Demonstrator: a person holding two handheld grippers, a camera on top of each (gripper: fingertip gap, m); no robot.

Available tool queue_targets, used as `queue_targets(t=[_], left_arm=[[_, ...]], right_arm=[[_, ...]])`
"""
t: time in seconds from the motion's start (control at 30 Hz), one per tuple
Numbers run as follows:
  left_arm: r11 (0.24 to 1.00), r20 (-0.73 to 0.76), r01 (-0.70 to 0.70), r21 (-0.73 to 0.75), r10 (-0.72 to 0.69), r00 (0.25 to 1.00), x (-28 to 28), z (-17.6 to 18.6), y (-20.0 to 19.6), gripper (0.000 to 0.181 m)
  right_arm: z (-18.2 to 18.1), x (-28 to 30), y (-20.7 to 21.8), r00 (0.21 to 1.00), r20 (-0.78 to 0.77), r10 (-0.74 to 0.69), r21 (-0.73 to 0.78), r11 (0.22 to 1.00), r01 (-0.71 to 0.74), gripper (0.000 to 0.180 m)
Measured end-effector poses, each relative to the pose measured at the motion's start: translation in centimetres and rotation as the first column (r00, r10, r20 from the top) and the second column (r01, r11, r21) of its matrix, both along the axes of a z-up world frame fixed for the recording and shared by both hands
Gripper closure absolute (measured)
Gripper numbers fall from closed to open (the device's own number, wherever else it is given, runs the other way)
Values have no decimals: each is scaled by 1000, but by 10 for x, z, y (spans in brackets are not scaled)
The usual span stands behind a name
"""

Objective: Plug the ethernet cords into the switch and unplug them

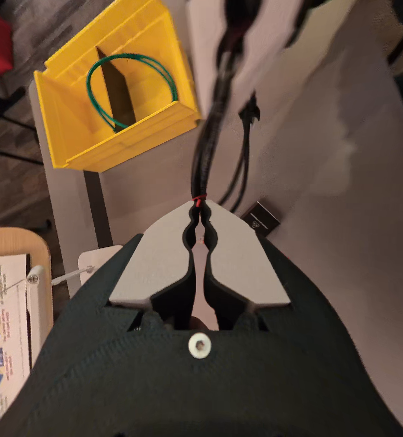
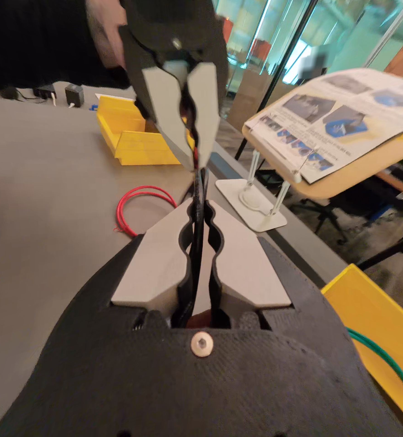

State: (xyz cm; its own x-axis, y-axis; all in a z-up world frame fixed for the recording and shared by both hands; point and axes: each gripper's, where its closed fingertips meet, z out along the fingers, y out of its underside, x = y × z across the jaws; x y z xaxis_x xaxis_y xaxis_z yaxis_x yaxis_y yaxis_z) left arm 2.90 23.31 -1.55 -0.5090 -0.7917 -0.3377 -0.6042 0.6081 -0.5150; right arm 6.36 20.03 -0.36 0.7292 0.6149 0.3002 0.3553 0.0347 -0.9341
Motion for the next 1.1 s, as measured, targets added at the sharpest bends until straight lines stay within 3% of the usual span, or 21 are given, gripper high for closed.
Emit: queue_targets(t=[0.23,0.37,0.43,0.63,0.67,0.83,0.87,1.0,1.1], left_arm=[[981,118,-160,-110,172,978,25,11,12,179],[960,176,-172,-222,213,961,29,23,12,180],[953,178,-170,-252,218,960,30,23,10,180],[884,284,-93,-459,245,927,34,48,-4,180],[893,269,-126,-433,261,927,35,42,-1,180],[900,325,62,-432,91,941,32,40,-40,179],[889,324,88,-449,70,944,30,40,-49,179],[877,319,190,-441,-45,947,23,30,-79,181],[848,248,244,-470,-139,959,13,9,-98,179]], right_arm=[[9,-18,-4,971,180,-158,291,952,101,175],[-3,-26,-2,844,444,-302,517,855,33,175],[-19,-32,3,768,547,-333,542,840,-22,173],[-52,-28,25,647,677,-350,529,843,-98,167],[-57,-25,30,622,692,-366,533,840,-99,168],[-87,-14,50,615,731,-295,390,920,-23,172],[-92,-11,54,646,713,-272,350,937,7,179],[-89,13,69,723,621,-303,289,946,147,180],[-80,11,69,777,554,-299,272,947,171,178]])
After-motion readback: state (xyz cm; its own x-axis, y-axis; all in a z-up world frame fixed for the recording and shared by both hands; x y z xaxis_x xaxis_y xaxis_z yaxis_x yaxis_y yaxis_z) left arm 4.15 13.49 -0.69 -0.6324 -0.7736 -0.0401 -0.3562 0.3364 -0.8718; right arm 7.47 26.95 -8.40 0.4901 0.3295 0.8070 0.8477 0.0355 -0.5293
